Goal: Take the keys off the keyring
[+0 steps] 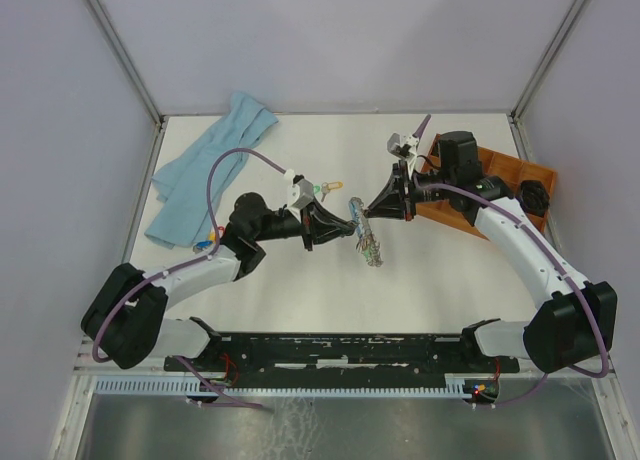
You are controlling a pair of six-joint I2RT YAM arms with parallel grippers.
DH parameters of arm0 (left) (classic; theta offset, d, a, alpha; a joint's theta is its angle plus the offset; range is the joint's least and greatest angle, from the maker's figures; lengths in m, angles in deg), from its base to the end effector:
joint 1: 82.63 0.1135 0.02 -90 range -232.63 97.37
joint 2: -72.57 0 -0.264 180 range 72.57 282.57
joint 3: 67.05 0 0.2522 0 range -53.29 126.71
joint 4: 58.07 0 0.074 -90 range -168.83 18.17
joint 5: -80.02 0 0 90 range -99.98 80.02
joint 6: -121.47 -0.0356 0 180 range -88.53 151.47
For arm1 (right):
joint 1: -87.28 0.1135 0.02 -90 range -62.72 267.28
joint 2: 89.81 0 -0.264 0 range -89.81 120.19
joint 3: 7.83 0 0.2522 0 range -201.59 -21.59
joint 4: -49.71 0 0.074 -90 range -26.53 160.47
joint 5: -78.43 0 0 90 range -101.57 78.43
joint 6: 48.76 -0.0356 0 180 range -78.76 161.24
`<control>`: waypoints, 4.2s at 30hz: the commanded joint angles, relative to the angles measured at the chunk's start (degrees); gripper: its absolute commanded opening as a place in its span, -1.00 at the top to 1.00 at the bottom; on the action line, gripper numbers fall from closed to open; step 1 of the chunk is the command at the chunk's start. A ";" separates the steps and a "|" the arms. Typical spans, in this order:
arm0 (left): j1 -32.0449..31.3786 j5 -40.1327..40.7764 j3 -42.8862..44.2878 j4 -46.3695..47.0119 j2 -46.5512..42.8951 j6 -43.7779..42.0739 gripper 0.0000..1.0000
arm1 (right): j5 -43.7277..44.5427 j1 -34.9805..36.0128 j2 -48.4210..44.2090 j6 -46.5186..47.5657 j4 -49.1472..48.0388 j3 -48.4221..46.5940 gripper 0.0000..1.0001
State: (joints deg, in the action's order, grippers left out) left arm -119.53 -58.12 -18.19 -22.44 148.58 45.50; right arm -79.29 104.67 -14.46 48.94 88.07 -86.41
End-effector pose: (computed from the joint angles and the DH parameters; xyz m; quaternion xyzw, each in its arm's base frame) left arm 0.2058 -0.1877 0.2690 0.4210 0.5230 -0.5378 0.5099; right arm 0.2541 0.1141 0.3328 -0.4107 0.6637 0.5251 0.3395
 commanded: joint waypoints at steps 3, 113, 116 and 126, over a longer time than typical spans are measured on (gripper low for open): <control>1.28 -0.83 4.84 -4.67 -2.17 4.69 0.95 | 3.63 0.19 -2.04 1.72 -2.63 -0.86 0.93; 1.15 -1.46 20.63 -13.15 14.10 92.18 0.95 | 46.57 23.70 -13.69 66.96 -2.45 7.56 0.66; 1.13 -1.61 20.28 -12.86 14.12 92.26 0.93 | 48.18 24.28 -13.52 65.73 -3.90 7.68 0.88; 1.14 -0.68 18.42 -9.25 13.23 93.88 0.48 | 51.38 24.37 -14.40 56.16 -7.38 6.12 0.98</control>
State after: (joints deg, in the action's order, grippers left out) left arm -116.50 -55.04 -1.36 -39.60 163.93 136.73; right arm -30.38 128.86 -28.50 110.06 85.51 -79.19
